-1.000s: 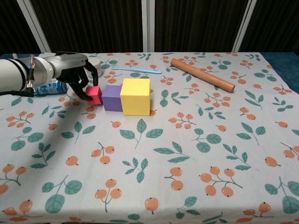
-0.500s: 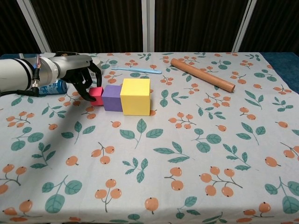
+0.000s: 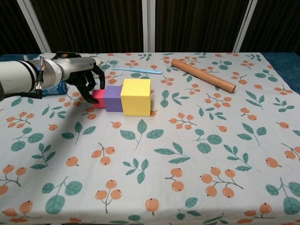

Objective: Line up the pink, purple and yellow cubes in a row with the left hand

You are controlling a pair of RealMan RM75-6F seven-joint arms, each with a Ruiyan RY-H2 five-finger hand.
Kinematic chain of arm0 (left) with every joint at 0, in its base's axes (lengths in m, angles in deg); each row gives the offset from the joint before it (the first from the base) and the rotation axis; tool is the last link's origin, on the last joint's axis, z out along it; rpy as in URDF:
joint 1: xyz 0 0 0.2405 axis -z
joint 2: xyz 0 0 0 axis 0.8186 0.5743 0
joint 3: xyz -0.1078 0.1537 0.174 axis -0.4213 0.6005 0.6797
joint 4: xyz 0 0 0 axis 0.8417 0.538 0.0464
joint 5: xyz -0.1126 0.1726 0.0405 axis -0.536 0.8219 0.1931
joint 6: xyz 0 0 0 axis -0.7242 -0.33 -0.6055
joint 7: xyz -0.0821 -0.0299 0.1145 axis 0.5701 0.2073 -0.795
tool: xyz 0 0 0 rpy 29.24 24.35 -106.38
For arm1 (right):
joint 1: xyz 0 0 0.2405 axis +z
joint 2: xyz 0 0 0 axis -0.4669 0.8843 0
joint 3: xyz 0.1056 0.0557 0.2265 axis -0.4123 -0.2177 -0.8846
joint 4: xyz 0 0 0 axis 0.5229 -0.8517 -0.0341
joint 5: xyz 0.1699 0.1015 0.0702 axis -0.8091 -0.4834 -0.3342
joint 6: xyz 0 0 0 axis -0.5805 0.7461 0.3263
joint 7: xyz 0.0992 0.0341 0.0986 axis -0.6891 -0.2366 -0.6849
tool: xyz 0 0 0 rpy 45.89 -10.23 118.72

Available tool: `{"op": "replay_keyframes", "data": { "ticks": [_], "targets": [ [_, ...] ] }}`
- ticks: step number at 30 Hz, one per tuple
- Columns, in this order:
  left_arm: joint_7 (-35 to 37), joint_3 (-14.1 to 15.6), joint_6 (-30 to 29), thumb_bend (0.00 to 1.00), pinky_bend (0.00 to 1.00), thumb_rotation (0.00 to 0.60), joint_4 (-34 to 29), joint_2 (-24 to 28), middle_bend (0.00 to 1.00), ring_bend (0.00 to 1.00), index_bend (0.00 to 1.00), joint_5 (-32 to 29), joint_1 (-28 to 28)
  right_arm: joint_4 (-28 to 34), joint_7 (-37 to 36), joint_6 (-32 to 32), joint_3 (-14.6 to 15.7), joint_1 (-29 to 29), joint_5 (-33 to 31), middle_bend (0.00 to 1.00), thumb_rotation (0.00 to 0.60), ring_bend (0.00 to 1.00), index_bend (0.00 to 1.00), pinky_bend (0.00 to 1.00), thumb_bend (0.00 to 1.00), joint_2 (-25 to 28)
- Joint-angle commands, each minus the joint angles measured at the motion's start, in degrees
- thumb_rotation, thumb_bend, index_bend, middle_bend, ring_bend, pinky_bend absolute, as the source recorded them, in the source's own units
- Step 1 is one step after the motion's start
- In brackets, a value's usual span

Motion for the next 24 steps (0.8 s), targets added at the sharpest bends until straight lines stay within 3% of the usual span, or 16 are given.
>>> {"op": "replay_keyframes", "data": {
  "ticks": [1, 10, 17, 24],
  "targets": [
    [-0.08, 0.07, 0.02, 0.26, 1.0, 0.6, 0.01, -0.03, 0.9, 0.93, 0.51, -0.12, 0.06, -0.04, -0.04, -0.03, 0.0, -0.01, -0.04, 0.04, 0.6, 0.0, 0.0, 0.07, 0.16, 0.01],
    [0.0, 0.71, -1.02, 0.27, 1.0, 0.6, -2.08, 0.99, 0.88, 0.93, 0.39, 0.57, -0.68, -0.11, -0.2, 0.08, -0.04, -0.03, 0.13, 0.04, 0.6, 0.0, 0.0, 0.07, 0.16, 0.03],
    [0.18, 1.83, -3.98, 0.27, 1.0, 0.6, -6.58, 4.85, 0.87, 0.92, 0.33, 3.96, -2.67, -0.05, -0.23, 0.28, -0.06, 0.07, 0.7, 0.04, 0.6, 0.0, 0.0, 0.07, 0.16, 0.09],
    [-1.06, 2.77, -6.81, 0.26, 0.99, 0.6, -3.67, 3.44, 0.87, 0.91, 0.29, 5.79, -3.71, 0.19, -0.07, 0.2, 0.02, 0.26, 1.27, 0.04, 0.6, 0.0, 0.0, 0.07, 0.16, 0.01]
  ]
}}
